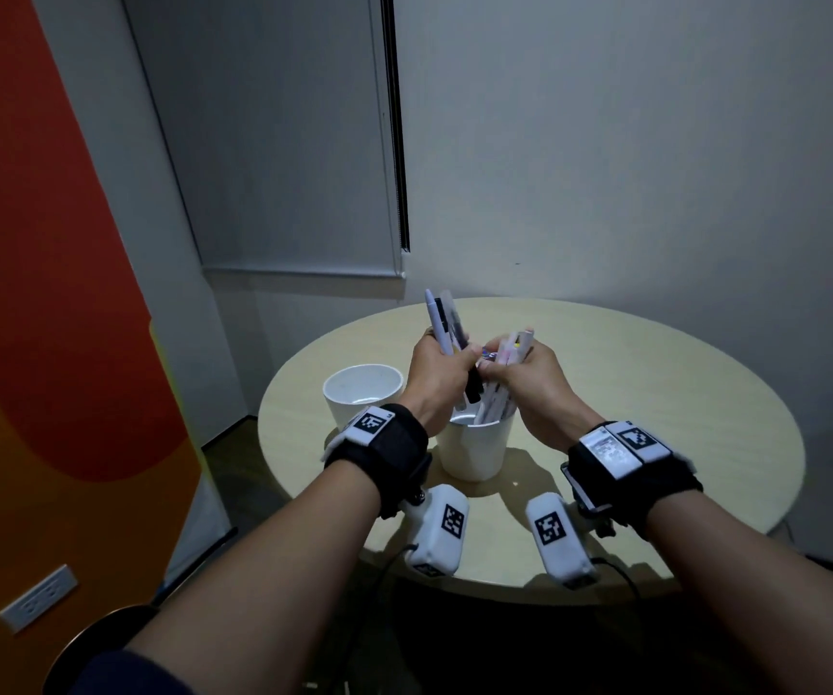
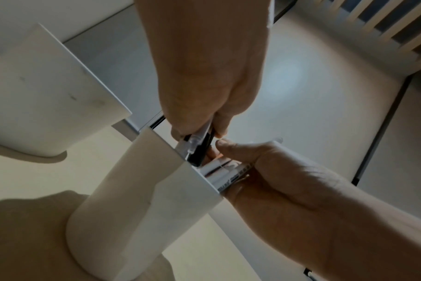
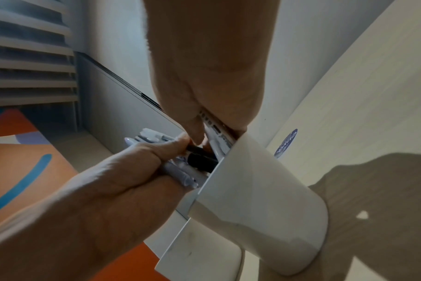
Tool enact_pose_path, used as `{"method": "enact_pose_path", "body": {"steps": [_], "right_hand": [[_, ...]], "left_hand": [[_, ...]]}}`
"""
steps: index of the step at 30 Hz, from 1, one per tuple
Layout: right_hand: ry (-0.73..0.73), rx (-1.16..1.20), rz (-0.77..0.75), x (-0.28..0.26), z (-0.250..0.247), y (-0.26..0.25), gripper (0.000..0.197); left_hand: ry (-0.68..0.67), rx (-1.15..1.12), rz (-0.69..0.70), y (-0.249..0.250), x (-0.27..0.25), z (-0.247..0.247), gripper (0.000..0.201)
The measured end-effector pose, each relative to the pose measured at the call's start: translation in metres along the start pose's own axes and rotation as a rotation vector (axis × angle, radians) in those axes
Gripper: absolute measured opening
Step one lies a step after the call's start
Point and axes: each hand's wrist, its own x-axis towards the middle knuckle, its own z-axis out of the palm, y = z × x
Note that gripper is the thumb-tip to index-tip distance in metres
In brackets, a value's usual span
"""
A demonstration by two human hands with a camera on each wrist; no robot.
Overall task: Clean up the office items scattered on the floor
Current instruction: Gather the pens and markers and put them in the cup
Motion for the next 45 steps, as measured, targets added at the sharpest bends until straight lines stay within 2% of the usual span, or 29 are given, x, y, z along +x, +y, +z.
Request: {"method": "enact_pose_path", "body": {"steps": [6,11,15,19,21,24,27,32,35,40,45], "right_hand": [[-0.019,-0.062,0.065,0.004,-0.003,-0.004,0.038],[-0.001,-0.127,0.045,0.007,-0.007,-0.01,0.044],[0.035,-0.257,-0.073,0.006,-0.007,-0.037,0.034],[0.117,-0.459,-0.323,-0.003,0.015,-0.082,0.015],[-0.011,-0.4,-0.381,-0.015,0.042,-0.1,0.008],[-0.303,-0.442,-0.397,-0.041,0.095,-0.107,0.007],[-0.419,-0.441,-0.356,-0.063,0.153,-0.092,0.007],[-0.541,-0.386,-0.155,-0.085,0.251,-0.019,0.016],[-0.68,-0.371,-0.008,-0.11,0.306,0.057,0.02],[-0.938,-0.551,0.282,-0.147,0.373,0.237,0.028],[-1.057,-0.797,0.576,-0.17,0.367,0.424,0.018]], "left_hand": [[0.013,0.074,-0.069,-0.005,-0.002,0.002,0.047],[0.025,0.124,-0.031,-0.004,-0.003,-0.012,0.058],[0.11,0.227,0.072,0.003,-0.005,-0.03,0.045],[0.179,0.244,0.228,0.015,-0.015,-0.058,0.026],[0.2,0.249,0.293,0.022,-0.022,-0.079,0.019],[0.228,0.288,0.325,0.026,-0.034,-0.122,0.014],[0.29,0.356,0.276,0.016,-0.05,-0.178,0.013],[0.31,0.443,0.107,-0.042,-0.088,-0.277,0.012],[0.31,0.477,-0.02,-0.109,-0.116,-0.33,0.012],[0.305,0.396,-0.31,-0.281,-0.157,-0.397,0.012],[0.183,0.375,-0.615,-0.462,-0.214,-0.423,0.015]]}}
